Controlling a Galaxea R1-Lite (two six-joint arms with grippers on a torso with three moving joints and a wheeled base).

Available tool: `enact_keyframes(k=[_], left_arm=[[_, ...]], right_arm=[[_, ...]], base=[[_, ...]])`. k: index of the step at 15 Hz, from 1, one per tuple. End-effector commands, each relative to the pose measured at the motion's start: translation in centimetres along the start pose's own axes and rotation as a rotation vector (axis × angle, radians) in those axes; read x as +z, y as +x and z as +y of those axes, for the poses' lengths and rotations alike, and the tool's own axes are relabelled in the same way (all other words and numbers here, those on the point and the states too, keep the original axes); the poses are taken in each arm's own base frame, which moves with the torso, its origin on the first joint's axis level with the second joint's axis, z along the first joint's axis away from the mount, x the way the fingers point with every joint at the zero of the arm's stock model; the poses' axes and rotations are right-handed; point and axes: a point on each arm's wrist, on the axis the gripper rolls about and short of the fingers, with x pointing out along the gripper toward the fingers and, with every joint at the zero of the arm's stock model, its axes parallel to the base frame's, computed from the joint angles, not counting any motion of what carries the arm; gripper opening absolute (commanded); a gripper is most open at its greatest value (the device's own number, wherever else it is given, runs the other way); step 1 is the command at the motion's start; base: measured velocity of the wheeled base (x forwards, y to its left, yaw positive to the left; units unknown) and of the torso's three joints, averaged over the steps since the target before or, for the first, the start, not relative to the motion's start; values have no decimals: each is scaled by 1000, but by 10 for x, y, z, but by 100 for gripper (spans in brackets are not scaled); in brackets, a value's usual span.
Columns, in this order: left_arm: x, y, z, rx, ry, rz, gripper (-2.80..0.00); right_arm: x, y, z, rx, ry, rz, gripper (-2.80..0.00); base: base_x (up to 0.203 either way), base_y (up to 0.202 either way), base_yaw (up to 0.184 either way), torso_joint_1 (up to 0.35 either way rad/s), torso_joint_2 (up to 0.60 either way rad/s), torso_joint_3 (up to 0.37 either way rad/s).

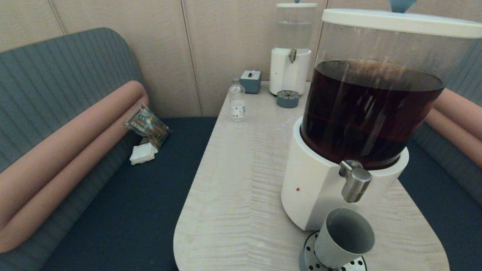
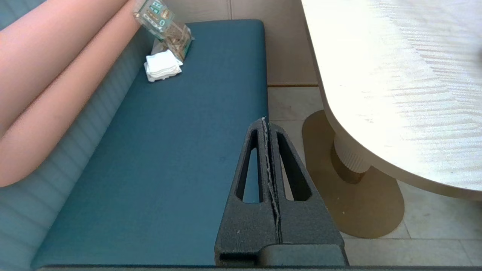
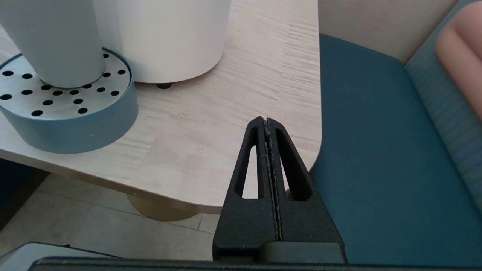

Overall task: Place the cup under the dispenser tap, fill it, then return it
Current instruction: Turn off the faucet

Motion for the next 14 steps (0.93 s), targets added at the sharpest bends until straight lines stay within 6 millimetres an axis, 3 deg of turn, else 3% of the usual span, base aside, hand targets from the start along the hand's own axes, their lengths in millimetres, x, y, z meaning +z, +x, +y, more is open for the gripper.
enact_keyframes(k=[1,14], left_arm=[[0,0,0,-1,1,1,-280],[0,0,0,-1,10,2,-280]], right_arm=[[-2,1,0,1,6,2,-280],[-3,1,0,-5,38,4,-280]], base=[[0,0,0,0,0,0],[0,0,0,0,0,0]])
